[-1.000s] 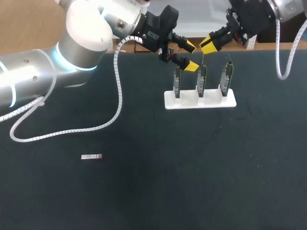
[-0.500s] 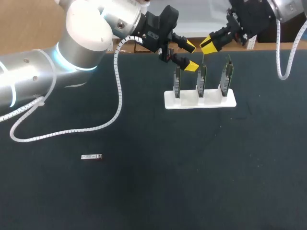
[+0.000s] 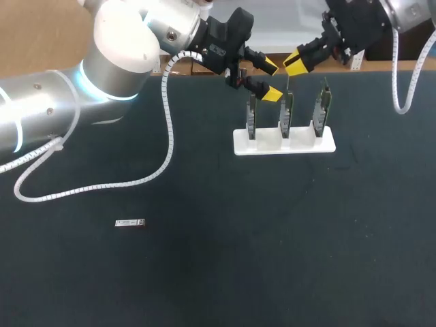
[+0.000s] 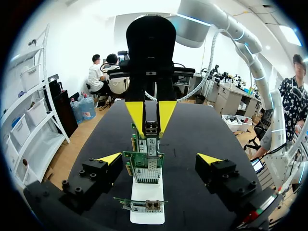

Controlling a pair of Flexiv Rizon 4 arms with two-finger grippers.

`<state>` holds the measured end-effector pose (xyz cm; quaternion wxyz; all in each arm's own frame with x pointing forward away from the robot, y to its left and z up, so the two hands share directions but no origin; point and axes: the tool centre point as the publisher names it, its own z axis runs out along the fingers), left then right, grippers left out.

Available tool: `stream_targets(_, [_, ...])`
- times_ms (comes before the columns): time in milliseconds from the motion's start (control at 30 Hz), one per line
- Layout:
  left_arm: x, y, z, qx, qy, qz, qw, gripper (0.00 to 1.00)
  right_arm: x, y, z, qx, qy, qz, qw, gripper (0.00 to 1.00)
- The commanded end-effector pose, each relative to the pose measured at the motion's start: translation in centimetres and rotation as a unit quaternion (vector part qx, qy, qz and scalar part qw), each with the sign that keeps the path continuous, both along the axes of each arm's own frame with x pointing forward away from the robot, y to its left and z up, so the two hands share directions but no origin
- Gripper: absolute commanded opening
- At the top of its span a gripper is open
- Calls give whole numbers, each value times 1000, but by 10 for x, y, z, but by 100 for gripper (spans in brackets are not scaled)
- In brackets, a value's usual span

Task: Pick up the optical module with the left hand, and insert it into the network port with the right hand.

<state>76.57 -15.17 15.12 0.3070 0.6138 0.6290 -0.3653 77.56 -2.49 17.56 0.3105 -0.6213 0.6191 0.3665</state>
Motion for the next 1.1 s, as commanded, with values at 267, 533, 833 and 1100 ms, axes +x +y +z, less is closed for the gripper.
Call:
stream_targets(267, [-1,0,0,0,-1,1,1000,100,-7,-2,0,3,-3,-4,1000,0])
stream_targets(533, [-1,0,0,0,-1,1,1000,100,-8,0,-2,0,-4,1,1000,0])
stream_targets(833, [-1,0,0,0,-1,1,1000,100,-6,-2,1,3,-4,-1,1000,0])
stream_targets(1100, [-1,0,0,0,-1,1,1000,100,-3,-1,0,4,-7,0,1000,0])
